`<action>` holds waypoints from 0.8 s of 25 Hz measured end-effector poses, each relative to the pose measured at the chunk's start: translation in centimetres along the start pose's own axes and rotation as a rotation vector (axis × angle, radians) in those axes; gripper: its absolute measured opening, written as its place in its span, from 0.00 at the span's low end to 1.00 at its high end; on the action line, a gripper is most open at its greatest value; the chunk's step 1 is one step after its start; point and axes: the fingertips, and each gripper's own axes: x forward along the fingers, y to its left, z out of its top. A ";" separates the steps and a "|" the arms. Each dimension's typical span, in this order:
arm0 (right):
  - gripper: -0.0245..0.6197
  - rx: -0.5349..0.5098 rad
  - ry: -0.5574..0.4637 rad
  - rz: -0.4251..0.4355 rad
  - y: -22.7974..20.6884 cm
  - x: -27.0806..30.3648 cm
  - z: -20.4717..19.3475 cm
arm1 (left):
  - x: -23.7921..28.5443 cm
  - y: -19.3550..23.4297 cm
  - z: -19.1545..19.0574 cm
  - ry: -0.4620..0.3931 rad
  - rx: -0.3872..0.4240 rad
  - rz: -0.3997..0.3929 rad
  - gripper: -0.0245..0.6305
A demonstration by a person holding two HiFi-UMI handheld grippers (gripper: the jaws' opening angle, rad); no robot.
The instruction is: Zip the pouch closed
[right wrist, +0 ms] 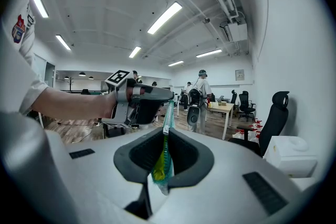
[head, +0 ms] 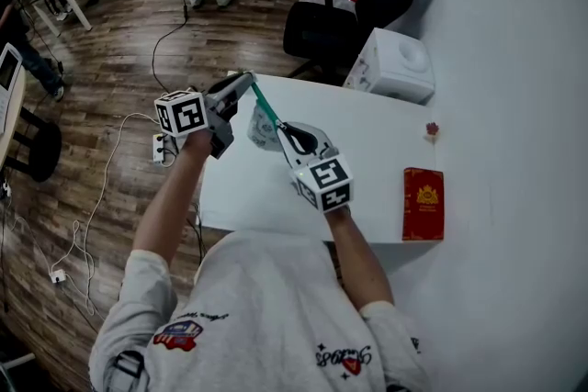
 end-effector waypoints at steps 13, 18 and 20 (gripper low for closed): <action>0.09 0.005 0.011 -0.004 0.1 -0.3 -0.6 | -0.3 0.9 -0.3 0.008 -0.006 0.018 0.06; 0.09 0.010 0.009 -0.006 0.4 -0.5 -0.7 | -0.3 0.8 -0.3 0.004 -0.010 0.015 0.06; 0.09 0.012 0.006 -0.010 0.2 -0.7 -0.9 | -0.1 0.9 -0.2 0.002 -0.010 0.016 0.06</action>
